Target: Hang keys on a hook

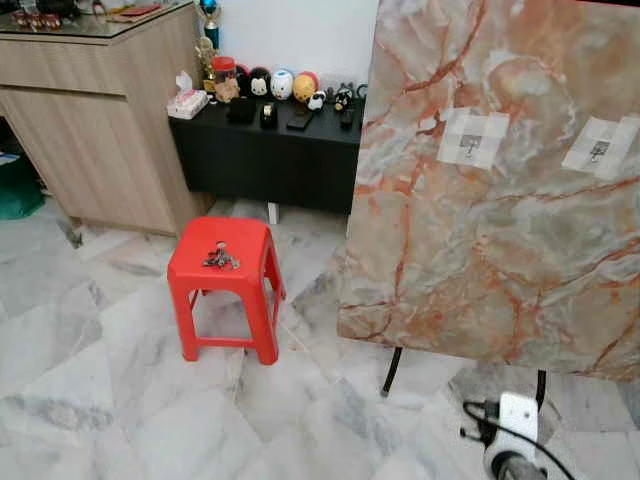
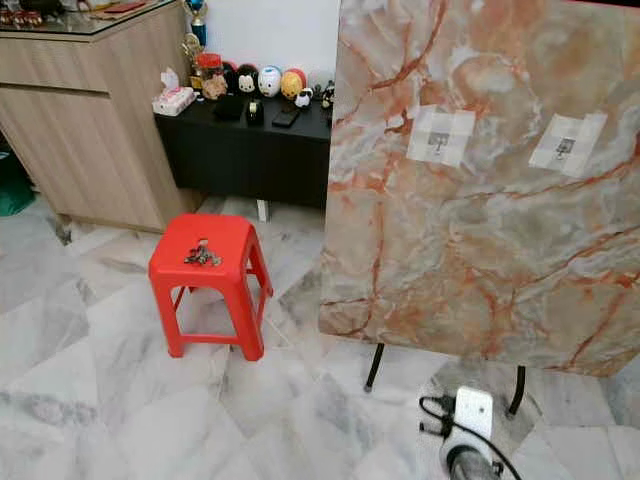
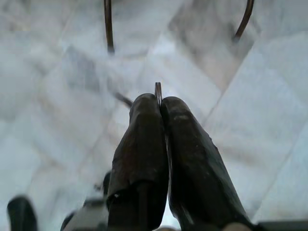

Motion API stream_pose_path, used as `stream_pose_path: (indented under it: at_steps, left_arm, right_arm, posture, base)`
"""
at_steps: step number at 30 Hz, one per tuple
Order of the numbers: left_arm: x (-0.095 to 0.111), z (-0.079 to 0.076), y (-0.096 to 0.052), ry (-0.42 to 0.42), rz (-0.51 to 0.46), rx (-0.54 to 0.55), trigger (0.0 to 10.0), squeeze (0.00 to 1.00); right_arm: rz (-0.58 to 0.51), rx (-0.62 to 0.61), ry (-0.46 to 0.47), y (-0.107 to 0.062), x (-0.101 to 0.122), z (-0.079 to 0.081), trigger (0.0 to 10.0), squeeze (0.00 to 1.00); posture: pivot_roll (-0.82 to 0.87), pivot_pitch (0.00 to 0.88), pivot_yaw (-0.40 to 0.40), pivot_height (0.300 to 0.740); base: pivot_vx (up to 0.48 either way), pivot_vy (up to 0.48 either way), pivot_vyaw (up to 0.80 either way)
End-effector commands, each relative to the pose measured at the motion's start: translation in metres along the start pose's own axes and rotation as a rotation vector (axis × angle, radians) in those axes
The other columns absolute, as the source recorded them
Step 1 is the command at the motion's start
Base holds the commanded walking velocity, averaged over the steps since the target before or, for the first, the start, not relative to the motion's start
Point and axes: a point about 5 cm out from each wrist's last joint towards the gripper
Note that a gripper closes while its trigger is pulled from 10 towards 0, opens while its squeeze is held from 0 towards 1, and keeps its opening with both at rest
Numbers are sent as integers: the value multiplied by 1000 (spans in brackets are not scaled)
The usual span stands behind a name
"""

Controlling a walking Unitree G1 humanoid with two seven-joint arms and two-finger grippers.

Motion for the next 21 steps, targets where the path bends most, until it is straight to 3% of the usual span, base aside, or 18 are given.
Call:
stream_pose_path:
  at_steps: [1, 7, 21]
  left_arm:
    - [-4, 2, -1, 2, 28, 10, 10000, 0]
    - [-4, 3, -1, -5, 26, 16, 10000, 0]
    - [-3, 7, -1, -4, 31, 23, 10000, 0]
  right_arm:
    - [1, 9, 0, 0, 1, 3, 10000, 0]
    - [10, 28, 10, 0, -3, 9, 10000, 0]
    - [36, -11, 43, -3, -14, 1, 10000, 0]
  posture:
    - [104, 0, -60, 718]
    - [95, 0, -54, 718]
    - [91, 0, -56, 718]
  base:
    - [0, 0, 0]
    - [0, 0, 0]
    - [0, 22, 0]
Point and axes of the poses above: a point about 5 cm out from each wrist's last joint towards the gripper, its own y axis pointing out of the wrist towards the gripper, its own x axis along the axis of the wrist's last joint, z = x × y
